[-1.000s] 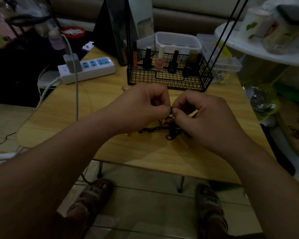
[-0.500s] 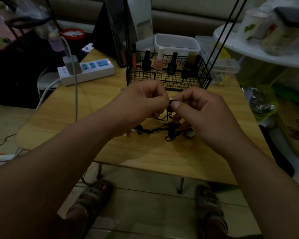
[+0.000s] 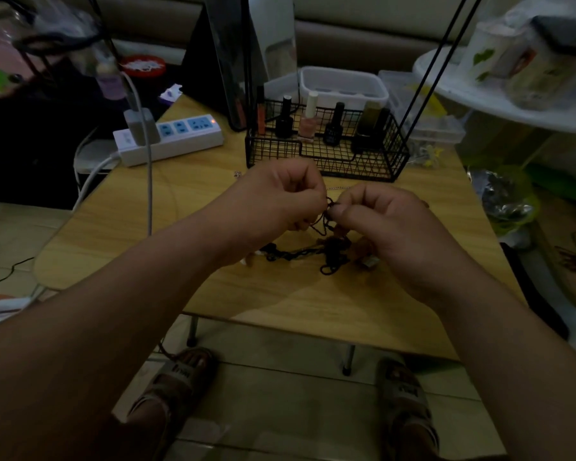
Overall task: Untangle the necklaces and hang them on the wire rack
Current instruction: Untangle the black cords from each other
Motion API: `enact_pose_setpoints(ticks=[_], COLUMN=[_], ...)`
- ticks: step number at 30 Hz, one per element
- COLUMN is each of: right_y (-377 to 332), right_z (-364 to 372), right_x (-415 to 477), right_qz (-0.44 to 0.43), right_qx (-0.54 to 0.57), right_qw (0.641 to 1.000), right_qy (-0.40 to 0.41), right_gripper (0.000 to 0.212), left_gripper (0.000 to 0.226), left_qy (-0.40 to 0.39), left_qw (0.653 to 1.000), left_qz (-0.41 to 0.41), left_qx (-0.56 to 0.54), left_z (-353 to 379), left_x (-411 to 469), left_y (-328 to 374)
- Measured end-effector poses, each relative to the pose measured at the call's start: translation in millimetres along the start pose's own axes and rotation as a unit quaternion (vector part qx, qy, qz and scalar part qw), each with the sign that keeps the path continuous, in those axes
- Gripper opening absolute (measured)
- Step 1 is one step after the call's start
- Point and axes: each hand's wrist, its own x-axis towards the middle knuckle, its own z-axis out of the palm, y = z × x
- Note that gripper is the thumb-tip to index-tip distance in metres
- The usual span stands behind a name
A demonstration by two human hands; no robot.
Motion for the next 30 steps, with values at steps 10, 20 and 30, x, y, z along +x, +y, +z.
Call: enact_pose_setpoints(ticks=[10, 20, 30], right_y=[-4, -3, -8], right_z=[-4, -12, -10], right_x=[4, 2, 0], right_qz=[0.049, 0.098, 0.025], right_qx=[0.278, 0.081, 0.316], right_qw=[0.959, 0.992, 0.948], right_qy=[0.029, -0.017, -0.028], right_gripper=[0.014, 0.011, 0.014], left_gripper=[0.007, 0.009, 0.016], left_qy=[0.000, 0.028, 0.031], left_qw=[0.999, 0.998, 0.997], left_qz=[-0.026, -0.045, -0.073], left_qx=[0.025, 0.017, 0.003], left_z=[1, 1, 4], left_x=[1, 3, 5], left_y=[-5, -6, -9])
